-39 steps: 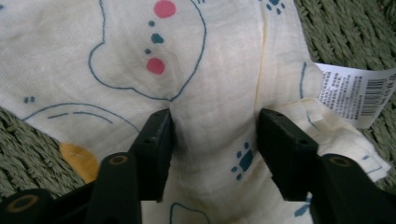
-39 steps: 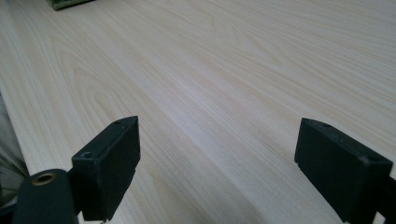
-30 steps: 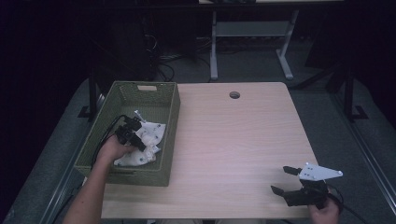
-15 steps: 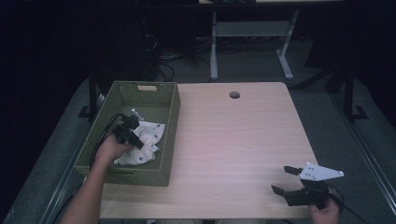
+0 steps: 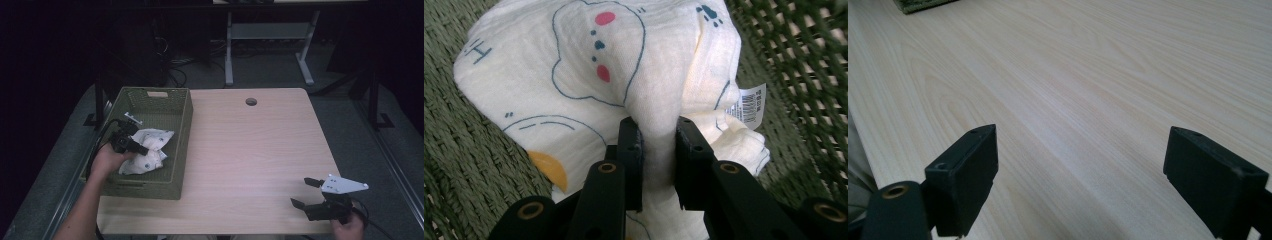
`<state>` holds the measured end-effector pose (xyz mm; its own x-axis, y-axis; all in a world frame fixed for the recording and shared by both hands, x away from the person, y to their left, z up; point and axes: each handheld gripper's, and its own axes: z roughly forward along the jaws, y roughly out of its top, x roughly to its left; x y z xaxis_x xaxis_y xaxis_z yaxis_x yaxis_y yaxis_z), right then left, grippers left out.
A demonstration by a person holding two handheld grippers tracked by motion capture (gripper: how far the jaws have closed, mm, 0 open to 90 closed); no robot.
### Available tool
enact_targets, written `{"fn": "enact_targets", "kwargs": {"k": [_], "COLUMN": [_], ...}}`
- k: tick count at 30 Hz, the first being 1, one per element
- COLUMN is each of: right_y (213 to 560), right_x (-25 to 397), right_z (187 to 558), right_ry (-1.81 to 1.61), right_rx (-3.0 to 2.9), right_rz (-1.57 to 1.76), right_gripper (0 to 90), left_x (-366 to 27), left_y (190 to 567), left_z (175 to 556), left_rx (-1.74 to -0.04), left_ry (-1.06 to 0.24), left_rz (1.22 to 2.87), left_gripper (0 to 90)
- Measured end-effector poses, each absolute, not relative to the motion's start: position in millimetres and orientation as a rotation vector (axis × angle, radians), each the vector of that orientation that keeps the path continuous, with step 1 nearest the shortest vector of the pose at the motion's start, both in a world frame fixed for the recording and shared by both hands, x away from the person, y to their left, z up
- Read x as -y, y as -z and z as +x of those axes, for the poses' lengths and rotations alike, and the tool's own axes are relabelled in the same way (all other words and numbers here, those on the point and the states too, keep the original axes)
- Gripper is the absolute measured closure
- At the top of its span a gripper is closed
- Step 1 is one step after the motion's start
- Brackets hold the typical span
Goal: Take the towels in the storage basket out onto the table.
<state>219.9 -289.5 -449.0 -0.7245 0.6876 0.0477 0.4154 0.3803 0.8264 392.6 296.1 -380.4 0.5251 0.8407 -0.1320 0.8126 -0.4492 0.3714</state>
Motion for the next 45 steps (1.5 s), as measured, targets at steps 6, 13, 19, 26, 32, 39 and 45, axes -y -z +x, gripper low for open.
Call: {"fn": "enact_targets", "kwargs": {"k": [6, 13, 19, 26, 32, 39, 45], "right_y": [449, 449, 451, 451, 450, 450, 450], "right_x": [290, 292, 296, 297, 299, 300, 300], "right_z": [220, 221, 222, 222, 222, 221, 221], "right_ry": [-1.268, -1.261, -1.259, -1.257, -1.263, -1.268, -1.26], "right_rx": [-2.337, -2.333, -2.317, -2.31, -2.304, -2.295, -2.298], "right_rz": [0.973, 0.988, 1.019, 1.025, 1.025, 1.028, 1.027], "right_gripper": [14.0, 14.0, 14.0, 14.0, 14.0, 14.0, 14.0], "left_x": [-302, -311, -317, -322, -326, -334, -338], "left_y": [372, 365, 358, 355, 350, 341, 336], "left_z": [387, 383, 379, 378, 376, 372, 369], "left_rx": [-1.344, -1.326, -1.312, -1.287, -1.271, -1.247, -1.221], "left_ry": [-0.096, -0.042, -0.008, 0.025, 0.053, 0.077, 0.106], "left_rz": [2.299, 2.193, 2.128, 2.083, 2.025, 1.939, 1.889], "left_gripper": [76.0, 75.9, 76.0, 76.0, 76.0, 76.0, 76.0]}}
